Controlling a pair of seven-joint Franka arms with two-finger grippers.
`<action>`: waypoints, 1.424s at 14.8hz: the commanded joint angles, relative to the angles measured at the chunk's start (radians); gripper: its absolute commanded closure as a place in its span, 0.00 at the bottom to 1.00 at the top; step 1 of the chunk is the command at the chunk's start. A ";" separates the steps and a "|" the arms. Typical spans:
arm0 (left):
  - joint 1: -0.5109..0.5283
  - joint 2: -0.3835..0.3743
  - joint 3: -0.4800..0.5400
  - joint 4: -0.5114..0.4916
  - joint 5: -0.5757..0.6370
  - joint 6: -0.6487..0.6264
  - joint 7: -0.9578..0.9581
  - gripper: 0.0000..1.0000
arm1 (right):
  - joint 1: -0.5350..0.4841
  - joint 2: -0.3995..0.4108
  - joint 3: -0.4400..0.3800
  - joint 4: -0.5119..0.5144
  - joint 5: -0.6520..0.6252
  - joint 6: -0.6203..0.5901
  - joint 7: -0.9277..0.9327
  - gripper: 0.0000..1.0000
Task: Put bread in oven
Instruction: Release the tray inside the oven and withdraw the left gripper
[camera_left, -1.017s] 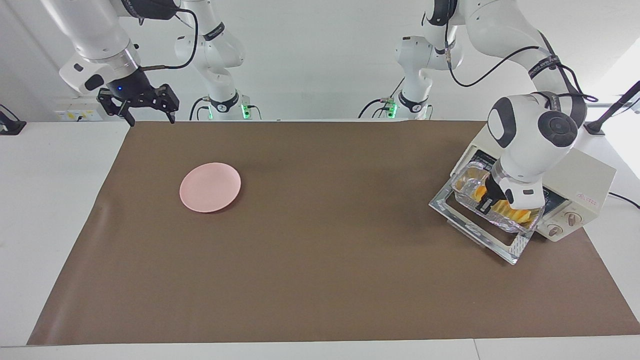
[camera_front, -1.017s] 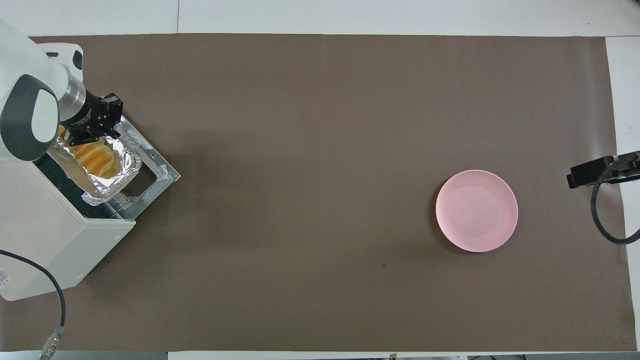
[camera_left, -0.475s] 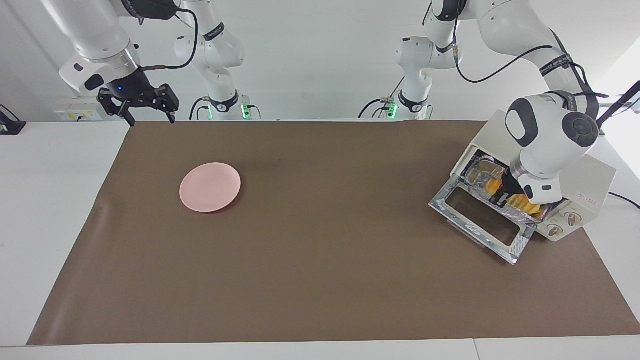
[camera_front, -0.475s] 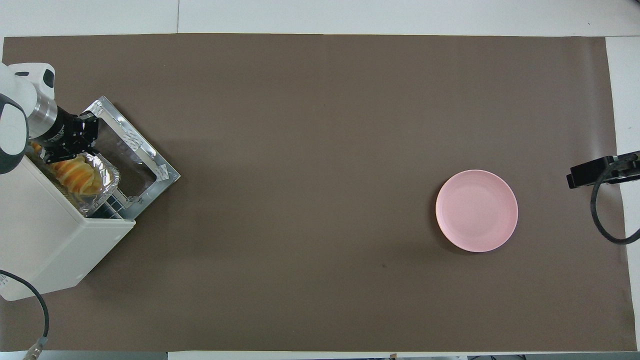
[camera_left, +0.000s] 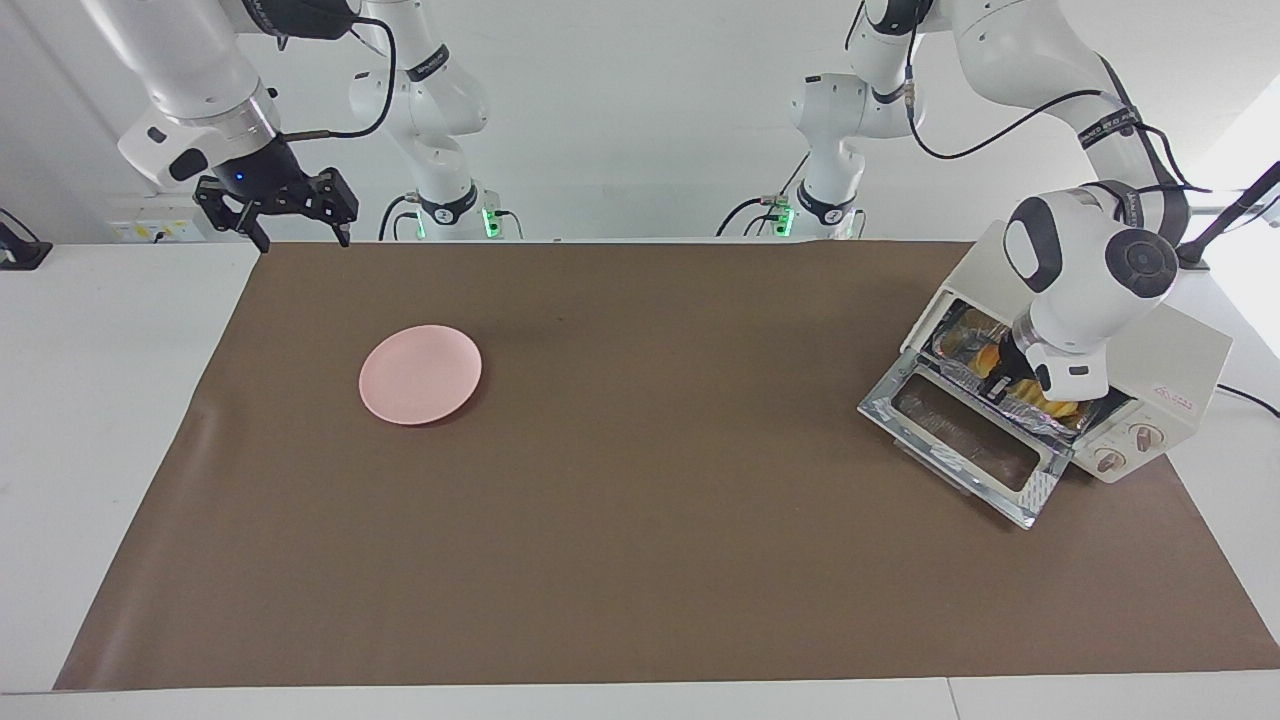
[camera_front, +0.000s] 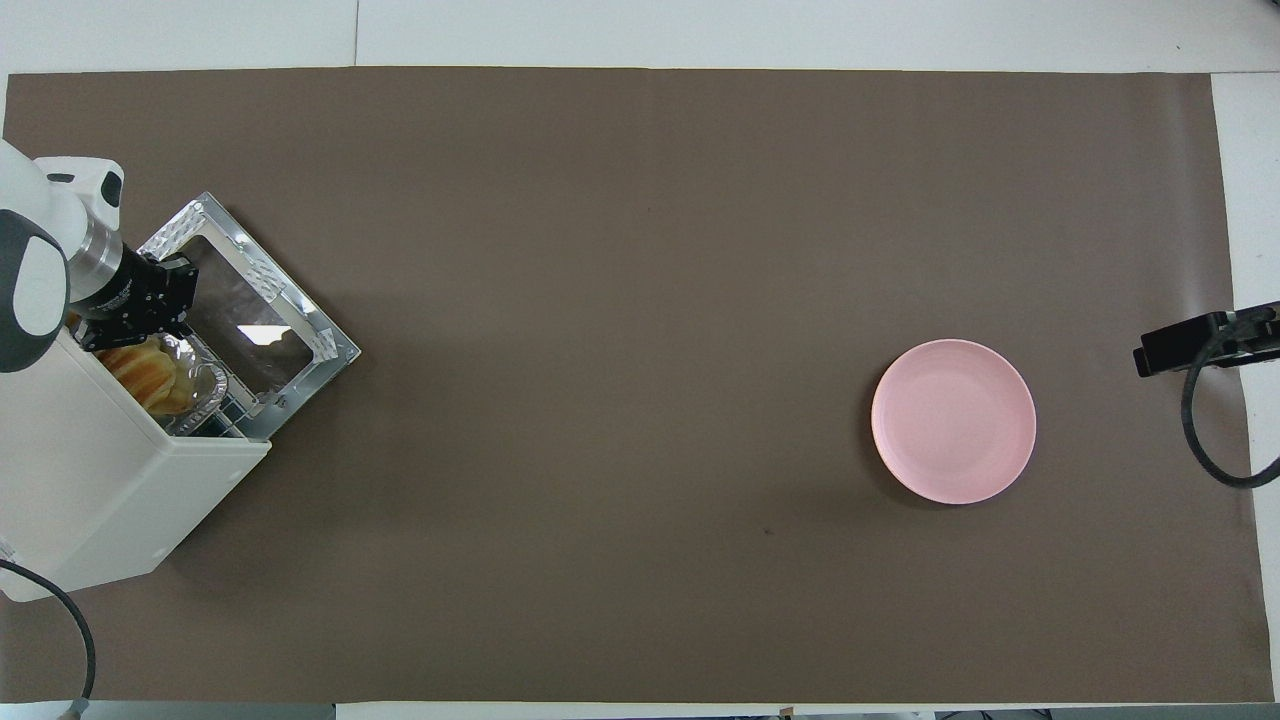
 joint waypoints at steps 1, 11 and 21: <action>0.003 -0.045 0.001 -0.052 0.027 -0.003 0.034 0.99 | -0.013 -0.019 0.009 -0.019 0.004 -0.005 -0.016 0.00; -0.019 -0.015 0.001 0.055 0.030 -0.010 0.045 0.00 | -0.013 -0.019 0.009 -0.019 0.004 -0.005 -0.016 0.00; -0.043 -0.244 -0.006 0.172 0.034 -0.443 0.487 0.00 | -0.013 -0.019 0.009 -0.019 0.004 -0.005 -0.016 0.00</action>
